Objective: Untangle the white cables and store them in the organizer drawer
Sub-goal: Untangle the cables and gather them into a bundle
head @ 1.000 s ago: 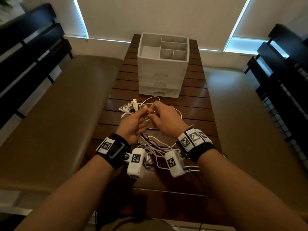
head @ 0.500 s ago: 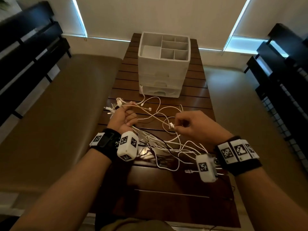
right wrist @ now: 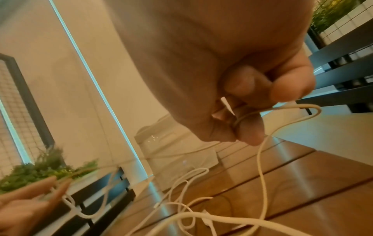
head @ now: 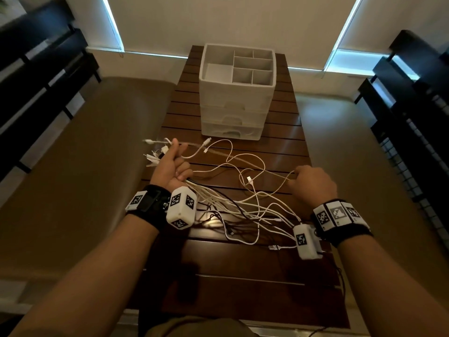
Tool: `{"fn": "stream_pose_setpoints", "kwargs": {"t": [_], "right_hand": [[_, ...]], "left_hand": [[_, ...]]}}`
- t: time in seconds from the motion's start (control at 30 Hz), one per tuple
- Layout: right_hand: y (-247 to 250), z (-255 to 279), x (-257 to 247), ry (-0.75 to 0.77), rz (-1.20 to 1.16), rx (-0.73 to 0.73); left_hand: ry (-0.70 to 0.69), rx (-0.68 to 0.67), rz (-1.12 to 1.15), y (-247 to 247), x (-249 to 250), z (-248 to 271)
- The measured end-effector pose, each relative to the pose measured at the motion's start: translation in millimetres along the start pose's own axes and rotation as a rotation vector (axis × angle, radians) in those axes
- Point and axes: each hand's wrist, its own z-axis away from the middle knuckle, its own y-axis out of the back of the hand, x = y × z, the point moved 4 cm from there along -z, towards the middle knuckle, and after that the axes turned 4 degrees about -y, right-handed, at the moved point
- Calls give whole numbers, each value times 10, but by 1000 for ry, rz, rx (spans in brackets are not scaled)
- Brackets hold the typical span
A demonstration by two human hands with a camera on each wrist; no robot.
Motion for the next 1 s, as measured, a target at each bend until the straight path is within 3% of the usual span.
{"fn": "stream_pose_setpoints", "kwargs": {"t": [0.13,0.23,0.33,0.43,0.53,0.67,0.77,0.83,0.93,1.0], "right_hand": [[-186,-38,5,25,136,-98],[-318,-61,-72,109,89,-218],[-281,0,-227,203,-190,-249],[-7,231,-494,379,-604,-125],[154,479,-800,577,-810,-256],[54,677,-1023,734,-656,-410],[-51,686,-947,710,-512,-561],[-164,639,-765,656,-275,-641],[-415,437,-418,510,223,-521],[-534,319,-262,382,361,-463]], "left_hand": [[-5,6,-27,-22,-14,68],[27,-17,-61,-77,-74,102],[94,-58,-107,-60,-115,92],[198,-125,-248,-112,-201,156],[273,-236,-429,-253,-310,296],[258,-385,-472,-416,-392,402],[197,-349,-288,-424,-272,297],[162,-310,-189,-372,-137,216],[95,-281,-168,-297,3,157],[81,-277,-173,-283,-5,167]]}}
